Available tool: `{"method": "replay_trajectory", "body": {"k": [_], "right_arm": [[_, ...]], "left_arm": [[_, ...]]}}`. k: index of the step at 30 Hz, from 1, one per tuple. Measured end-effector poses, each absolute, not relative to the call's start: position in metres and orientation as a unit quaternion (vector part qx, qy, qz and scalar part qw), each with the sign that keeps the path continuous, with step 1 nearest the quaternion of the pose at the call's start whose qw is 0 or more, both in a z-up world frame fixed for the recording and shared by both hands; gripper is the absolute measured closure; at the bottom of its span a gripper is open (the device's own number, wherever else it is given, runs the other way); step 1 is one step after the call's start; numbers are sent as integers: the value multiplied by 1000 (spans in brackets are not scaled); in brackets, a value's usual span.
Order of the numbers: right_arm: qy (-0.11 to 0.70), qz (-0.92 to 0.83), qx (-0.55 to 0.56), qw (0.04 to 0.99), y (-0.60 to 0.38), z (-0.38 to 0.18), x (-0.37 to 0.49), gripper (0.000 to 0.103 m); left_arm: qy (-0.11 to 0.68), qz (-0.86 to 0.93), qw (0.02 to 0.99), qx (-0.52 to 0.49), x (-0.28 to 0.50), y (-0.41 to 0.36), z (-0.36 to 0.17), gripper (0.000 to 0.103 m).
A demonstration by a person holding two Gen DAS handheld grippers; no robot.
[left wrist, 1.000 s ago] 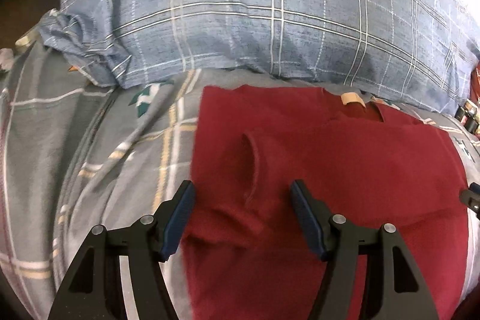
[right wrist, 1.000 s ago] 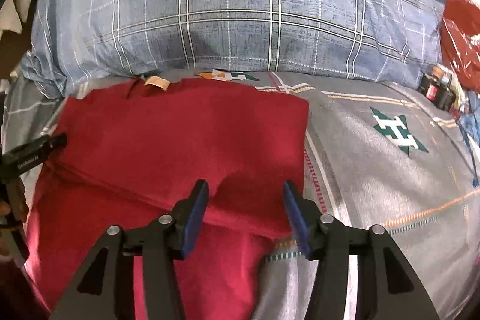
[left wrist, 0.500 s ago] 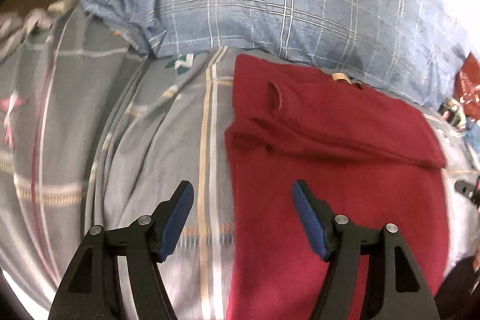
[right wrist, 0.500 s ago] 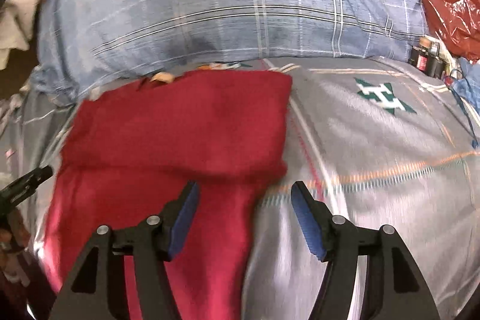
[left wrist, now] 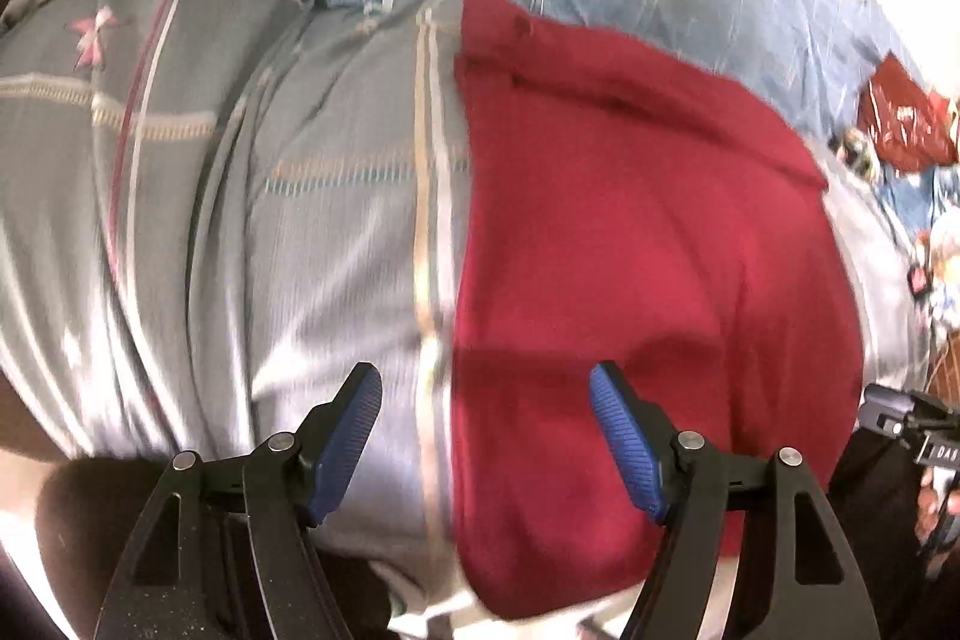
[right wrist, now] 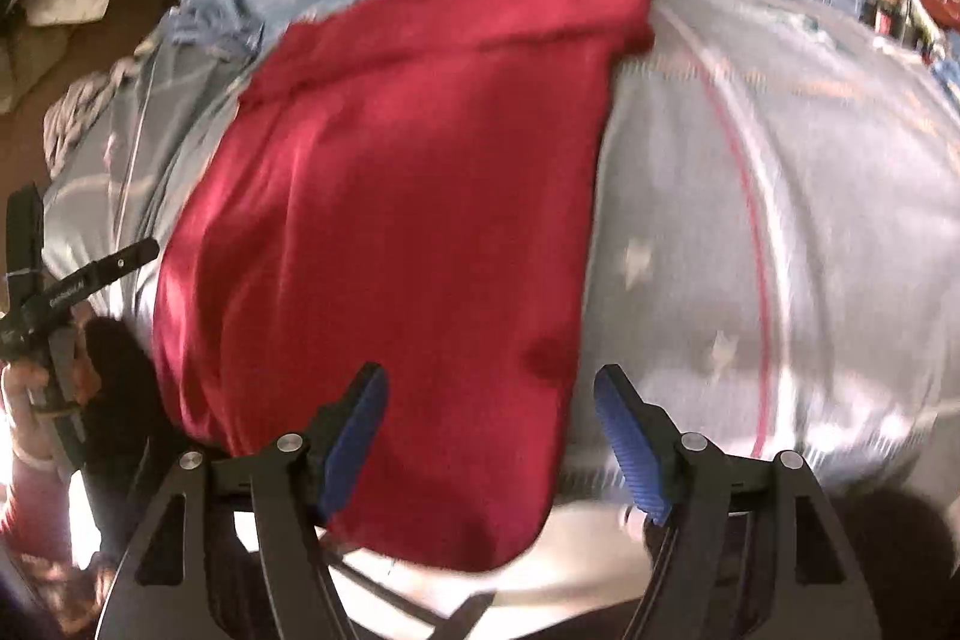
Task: Fold small clothes
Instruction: 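Move both grippers to the sweater hem, then close the left gripper on the hem while the right gripper closes on it too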
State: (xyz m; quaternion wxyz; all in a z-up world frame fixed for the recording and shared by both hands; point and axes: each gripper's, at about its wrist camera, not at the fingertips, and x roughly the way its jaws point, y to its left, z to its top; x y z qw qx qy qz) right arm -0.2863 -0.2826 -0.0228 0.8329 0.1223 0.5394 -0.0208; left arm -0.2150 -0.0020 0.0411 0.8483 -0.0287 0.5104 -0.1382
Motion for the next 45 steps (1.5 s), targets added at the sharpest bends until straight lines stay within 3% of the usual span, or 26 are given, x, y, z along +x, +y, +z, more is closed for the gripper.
{"method": "replay_trajectory", "body": {"k": [17,30,32,34,36,37,40,45], "right_arm": [[595,-13,173,785,-286,-63,-306,29],[591,20,203,780,-285,-74,-306,30],[593,21,203,779,-284,-79,-304,41],[594,29,197,779,-282,-80,-303,66],[588,41,189,785,-277,-75,-305,84],[585,48,184,788,-274,-71,-306,88],[574,66,184,796,-273,-59,-311,90],[548,90,187,810,-277,-27,-323,92]], "left_arm": [[549,-142,823,-30,-256,3,29,31],[557,-129,820,-31,-253,-6,16,31],[558,-124,820,-26,-253,-6,15,41],[559,-117,820,-19,-254,-4,15,51],[564,-129,815,-26,-255,-4,15,75],[569,-139,810,-28,-256,-5,15,90],[568,-145,810,-17,-258,-10,14,96],[553,-162,817,-38,-259,-4,39,97]]}}
